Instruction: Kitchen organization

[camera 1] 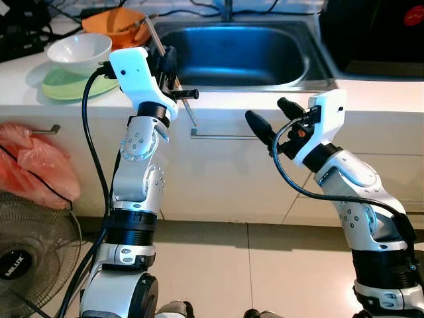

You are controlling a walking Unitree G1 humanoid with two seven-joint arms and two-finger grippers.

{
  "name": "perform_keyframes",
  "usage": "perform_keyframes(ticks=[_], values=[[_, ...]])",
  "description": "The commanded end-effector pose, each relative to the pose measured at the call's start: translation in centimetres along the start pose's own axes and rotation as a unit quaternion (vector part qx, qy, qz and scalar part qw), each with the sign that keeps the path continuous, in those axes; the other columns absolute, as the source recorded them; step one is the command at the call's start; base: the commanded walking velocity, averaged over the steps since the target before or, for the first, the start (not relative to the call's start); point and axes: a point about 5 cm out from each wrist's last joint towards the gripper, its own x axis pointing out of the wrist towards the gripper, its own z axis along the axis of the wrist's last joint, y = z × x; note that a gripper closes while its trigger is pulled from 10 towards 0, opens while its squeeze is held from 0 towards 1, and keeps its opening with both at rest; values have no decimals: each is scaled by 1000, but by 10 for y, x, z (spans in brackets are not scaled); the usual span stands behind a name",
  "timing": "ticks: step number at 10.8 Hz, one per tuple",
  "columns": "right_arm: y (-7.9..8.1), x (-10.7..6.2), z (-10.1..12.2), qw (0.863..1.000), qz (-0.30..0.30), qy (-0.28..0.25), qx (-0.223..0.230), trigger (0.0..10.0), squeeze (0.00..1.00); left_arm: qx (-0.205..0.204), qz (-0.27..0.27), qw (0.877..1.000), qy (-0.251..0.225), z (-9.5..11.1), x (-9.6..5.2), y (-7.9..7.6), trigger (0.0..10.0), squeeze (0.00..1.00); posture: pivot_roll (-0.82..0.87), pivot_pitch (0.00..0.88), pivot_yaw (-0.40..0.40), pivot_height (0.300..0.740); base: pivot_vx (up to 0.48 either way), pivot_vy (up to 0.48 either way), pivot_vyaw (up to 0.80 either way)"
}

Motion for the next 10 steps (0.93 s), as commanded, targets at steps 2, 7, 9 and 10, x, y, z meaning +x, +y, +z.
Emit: perform_keyframes(ticks=[2, 7, 9, 10], values=[[-1, 2, 3, 1000, -6, -8, -2, 10000, 776, 1, -1, 1000, 0, 3, 3, 1, 0, 0, -5, 97, 68, 740, 0, 0, 0], [-1, 2, 3, 1000, -15, -11, 6, 10000, 773, 10, 10, 1000, 2, 5, 6, 8, 0, 0, -2, 95, 72, 740, 0, 0, -290], [-3, 1, 2, 999, -27, -20, 14, 10000, 776, 15, 10, 999, 42, -12, 0, 10, 0, 0, 9, 68, 62, 740, 0, 0, -625], [-5, 1, 1, 999, -36, -26, 17, 10000, 780, 8, -1, 997, 82, -27, -6, 6, 2118, 0, 10, 61, 59, 740, 0, 0, 0]])
